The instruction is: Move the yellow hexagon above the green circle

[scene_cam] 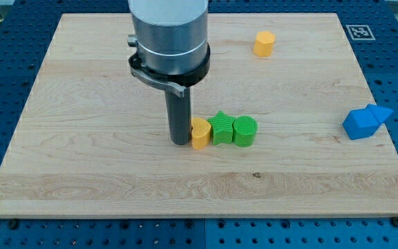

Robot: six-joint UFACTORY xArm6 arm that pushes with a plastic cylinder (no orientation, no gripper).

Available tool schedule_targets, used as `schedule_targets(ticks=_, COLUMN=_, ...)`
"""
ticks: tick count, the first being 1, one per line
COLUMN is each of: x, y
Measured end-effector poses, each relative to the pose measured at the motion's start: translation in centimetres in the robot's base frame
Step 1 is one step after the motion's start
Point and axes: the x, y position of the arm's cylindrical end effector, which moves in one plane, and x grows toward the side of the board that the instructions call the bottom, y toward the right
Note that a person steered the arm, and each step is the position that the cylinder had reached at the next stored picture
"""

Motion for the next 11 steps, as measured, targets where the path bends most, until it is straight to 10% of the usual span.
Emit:
schedule_targets(ticks=3, x=-4.0, y=-1.9)
schedule_targets(ticks=6, x=-12.2, y=19.3)
schedule_targets(ticks=8, x=-23.0, y=19.6)
schedule_targets(ticks=11, x=-15.4, y=13.1)
